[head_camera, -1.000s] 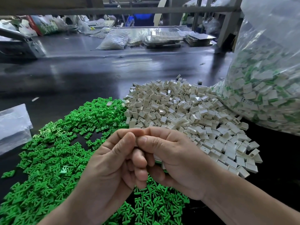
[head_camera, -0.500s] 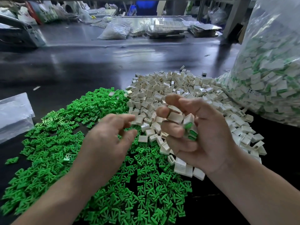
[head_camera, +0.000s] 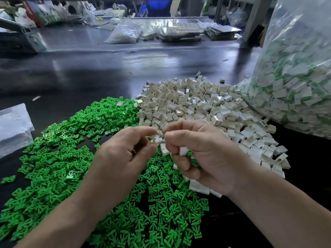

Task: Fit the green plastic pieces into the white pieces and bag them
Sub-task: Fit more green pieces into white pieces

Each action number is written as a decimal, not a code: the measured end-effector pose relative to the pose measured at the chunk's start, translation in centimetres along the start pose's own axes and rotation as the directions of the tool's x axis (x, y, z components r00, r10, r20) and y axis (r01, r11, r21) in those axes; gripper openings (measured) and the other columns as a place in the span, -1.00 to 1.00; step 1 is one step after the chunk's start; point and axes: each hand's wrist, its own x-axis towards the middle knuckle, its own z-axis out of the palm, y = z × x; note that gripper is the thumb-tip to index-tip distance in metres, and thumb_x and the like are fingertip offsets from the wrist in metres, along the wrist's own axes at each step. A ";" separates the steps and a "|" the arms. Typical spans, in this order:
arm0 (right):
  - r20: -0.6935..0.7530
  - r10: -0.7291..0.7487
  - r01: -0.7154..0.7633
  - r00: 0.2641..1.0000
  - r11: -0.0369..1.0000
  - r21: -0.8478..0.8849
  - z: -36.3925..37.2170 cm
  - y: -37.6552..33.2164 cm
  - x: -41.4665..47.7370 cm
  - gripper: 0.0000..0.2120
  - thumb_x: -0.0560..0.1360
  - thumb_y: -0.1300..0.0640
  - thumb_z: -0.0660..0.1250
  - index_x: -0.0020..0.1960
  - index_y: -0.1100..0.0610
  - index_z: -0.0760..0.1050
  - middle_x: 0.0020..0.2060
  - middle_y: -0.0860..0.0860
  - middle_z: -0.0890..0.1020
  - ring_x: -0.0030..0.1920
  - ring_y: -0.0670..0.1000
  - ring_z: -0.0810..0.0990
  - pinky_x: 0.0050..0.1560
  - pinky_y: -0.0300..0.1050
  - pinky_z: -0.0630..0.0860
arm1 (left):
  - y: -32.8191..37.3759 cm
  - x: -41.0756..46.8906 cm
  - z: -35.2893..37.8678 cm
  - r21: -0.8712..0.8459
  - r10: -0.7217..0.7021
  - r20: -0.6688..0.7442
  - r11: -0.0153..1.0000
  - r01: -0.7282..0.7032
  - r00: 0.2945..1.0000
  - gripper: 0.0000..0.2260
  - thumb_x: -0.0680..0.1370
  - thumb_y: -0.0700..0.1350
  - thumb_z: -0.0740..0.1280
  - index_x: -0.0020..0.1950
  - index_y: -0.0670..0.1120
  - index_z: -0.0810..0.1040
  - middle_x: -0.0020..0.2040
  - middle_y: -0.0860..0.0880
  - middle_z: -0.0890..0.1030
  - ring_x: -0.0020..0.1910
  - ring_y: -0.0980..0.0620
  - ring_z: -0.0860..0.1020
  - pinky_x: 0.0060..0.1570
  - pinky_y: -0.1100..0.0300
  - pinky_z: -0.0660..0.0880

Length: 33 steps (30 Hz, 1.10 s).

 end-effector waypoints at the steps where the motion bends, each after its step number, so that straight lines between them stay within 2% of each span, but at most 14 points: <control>1: 0.003 0.014 -0.014 1.000 1.000 -0.009 0.1 0.0 0.0 -0.87 0.38 0.17 0.45 -0.07 0.12 0.58 -0.36 0.04 0.50 -0.55 -0.07 0.37 -0.62 -0.33 0.23 | 0.4 -0.1 -0.1 -0.115 -0.021 0.009 0.993 0.021 1.000 -0.81 0.50 0.08 0.37 0.10 0.20 0.60 -0.14 0.19 0.60 -0.18 0.25 0.56 -0.27 0.52 0.41; 3: 0.021 0.049 -0.049 0.999 0.999 0.006 0.2 0.0 0.0 -0.83 0.39 0.17 0.49 -0.05 0.12 0.57 -0.36 0.03 0.49 -0.55 -0.08 0.37 -0.62 -0.34 0.22 | 1.1 -0.3 -0.3 -0.327 -0.064 0.044 0.942 0.075 0.997 -0.82 0.45 0.09 0.38 0.03 0.19 0.62 -0.22 0.09 0.65 -0.31 0.18 0.60 -0.34 0.48 0.44; 5: 0.053 0.087 -0.089 0.995 0.996 0.031 0.1 0.0 -0.1 -0.86 0.44 0.17 0.47 -0.04 0.12 0.56 -0.35 0.02 0.49 -0.55 -0.10 0.38 -0.63 -0.34 0.23 | 1.6 -0.4 -0.5 -0.406 -0.101 0.032 0.908 0.105 0.994 -0.84 0.42 0.13 0.40 -0.03 0.18 0.62 -0.31 0.04 0.66 -0.41 0.17 0.59 -0.40 0.48 0.44; 9: 0.152 0.172 -0.180 0.973 0.983 0.043 0.3 0.0 -0.2 -0.93 0.51 0.09 0.44 -0.08 0.09 0.63 -0.35 -0.01 0.52 -0.55 -0.14 0.42 -0.64 -0.35 0.28 | 1.9 -0.6 -0.7 -0.292 -0.053 -0.066 0.956 0.032 0.996 -0.82 0.47 0.24 0.38 -0.06 0.18 0.62 -0.32 0.15 0.63 -0.42 0.22 0.57 -0.44 0.54 0.36; 12: 0.195 0.222 -0.232 0.955 0.972 0.030 0.7 0.1 -0.3 -0.82 0.44 -0.08 0.44 -0.16 0.03 0.66 -0.36 -0.01 0.51 -0.55 -0.14 0.41 -0.64 -0.34 0.27 | 2.0 -0.5 -0.8 -0.139 0.121 -0.067 0.982 -0.130 0.990 -0.86 0.54 0.11 0.29 -0.01 0.15 0.62 -0.24 0.32 0.57 -0.26 0.34 0.55 -0.26 0.58 0.36; 13: 0.199 0.231 -0.240 0.952 0.971 0.023 0.8 0.2 -0.3 -0.80 0.43 -0.11 0.44 -0.18 0.03 0.65 -0.36 -0.01 0.50 -0.55 -0.14 0.41 -0.64 -0.34 0.26 | 2.0 -0.4 -0.8 -0.103 0.183 -0.055 0.977 -0.188 0.981 -0.84 0.55 0.05 0.28 0.02 0.06 0.63 -0.23 0.34 0.54 -0.22 0.37 0.53 -0.21 0.58 0.35; 16: 0.220 0.242 -0.247 0.945 0.969 -0.002 0.9 0.4 -0.4 -0.81 0.46 -0.08 0.41 -0.23 0.01 0.62 -0.39 -0.02 0.47 -0.56 -0.15 0.39 -0.64 -0.34 0.24 | 1.7 -0.3 -0.6 -0.088 0.285 -0.041 0.954 -0.287 0.958 -0.78 0.56 -0.02 0.29 0.02 -0.11 0.65 -0.15 0.29 0.52 -0.19 0.37 0.52 -0.17 0.54 0.36; 18: 0.235 0.236 -0.247 0.943 0.969 0.019 0.9 0.4 -0.4 -0.82 0.48 -0.03 0.38 -0.25 0.00 0.62 -0.40 -0.03 0.47 -0.57 -0.15 0.39 -0.65 -0.35 0.24 | 1.5 -0.4 -0.6 -0.131 0.286 -0.047 0.948 -0.289 0.957 -0.76 0.57 0.02 0.29 0.05 -0.10 0.64 -0.16 0.28 0.54 -0.20 0.33 0.54 -0.20 0.51 0.39; 21: 0.253 0.222 -0.253 0.942 0.962 0.099 0.5 0.2 -0.2 -0.84 0.51 0.03 0.35 -0.23 0.04 0.59 -0.41 -0.04 0.49 -0.57 -0.16 0.39 -0.66 -0.34 0.26 | 1.2 -0.4 -0.9 -0.183 0.174 -0.047 0.966 -0.180 0.984 -0.76 0.60 0.13 0.23 0.07 0.05 0.62 -0.20 0.29 0.58 -0.27 0.24 0.57 -0.31 0.51 0.40; 24: 0.282 0.206 -0.252 0.937 0.958 0.137 0.2 0.1 0.0 -0.89 0.52 0.10 0.32 -0.18 0.07 0.50 -0.40 -0.04 0.49 -0.57 -0.16 0.40 -0.66 -0.34 0.28 | 0.0 -0.2 -1.2 0.025 0.080 0.041 0.996 -0.081 0.996 -0.85 0.58 0.13 0.28 -0.03 0.14 0.60 -0.23 0.26 0.57 -0.27 0.28 0.54 -0.34 0.51 0.37; 26: 0.292 0.197 -0.250 0.936 0.956 0.153 0.0 0.1 0.1 -0.97 0.49 0.14 0.31 -0.12 0.07 0.47 -0.38 -0.03 0.52 -0.56 -0.16 0.43 -0.66 -0.34 0.30 | -0.6 -0.3 -1.1 0.210 0.029 0.176 0.975 -0.067 0.984 -0.78 0.51 0.25 0.22 -0.06 0.17 0.57 -0.22 0.28 0.52 -0.25 0.26 0.52 -0.33 0.38 0.37; 28: 0.287 0.197 -0.254 0.938 0.951 0.177 0.0 0.2 0.1 -0.93 0.47 0.19 0.28 -0.06 0.08 0.45 -0.34 0.01 0.54 -0.54 -0.14 0.45 -0.65 -0.33 0.32 | -1.0 -0.5 -0.9 0.332 0.007 0.250 0.939 -0.093 0.968 -0.68 0.45 0.36 0.16 -0.06 0.20 0.54 -0.18 0.28 0.46 -0.27 0.26 0.47 -0.35 0.33 0.30; 31: 0.237 0.206 -0.252 0.949 0.950 0.185 -0.1 0.2 0.2 -0.87 0.45 0.21 0.28 0.00 0.11 0.44 -0.29 0.05 0.56 -0.51 -0.11 0.46 -0.65 -0.32 0.32 | -0.8 -0.4 -0.7 0.383 -0.002 0.290 0.916 -0.115 0.957 -0.71 0.43 0.34 0.23 -0.02 0.22 0.55 -0.17 0.26 0.44 -0.30 0.31 0.41 -0.36 0.40 0.20; 33: 0.208 0.214 -0.251 0.954 0.952 0.173 0.0 0.2 0.2 -0.92 0.48 0.17 0.32 -0.03 0.12 0.46 -0.28 0.05 0.56 -0.49 -0.10 0.47 -0.65 -0.32 0.33 | -0.5 -0.4 -0.6 0.376 0.011 0.300 0.917 -0.129 0.954 -0.76 0.44 0.27 0.26 -0.04 0.19 0.58 -0.18 0.23 0.45 -0.32 0.29 0.38 -0.36 0.42 0.17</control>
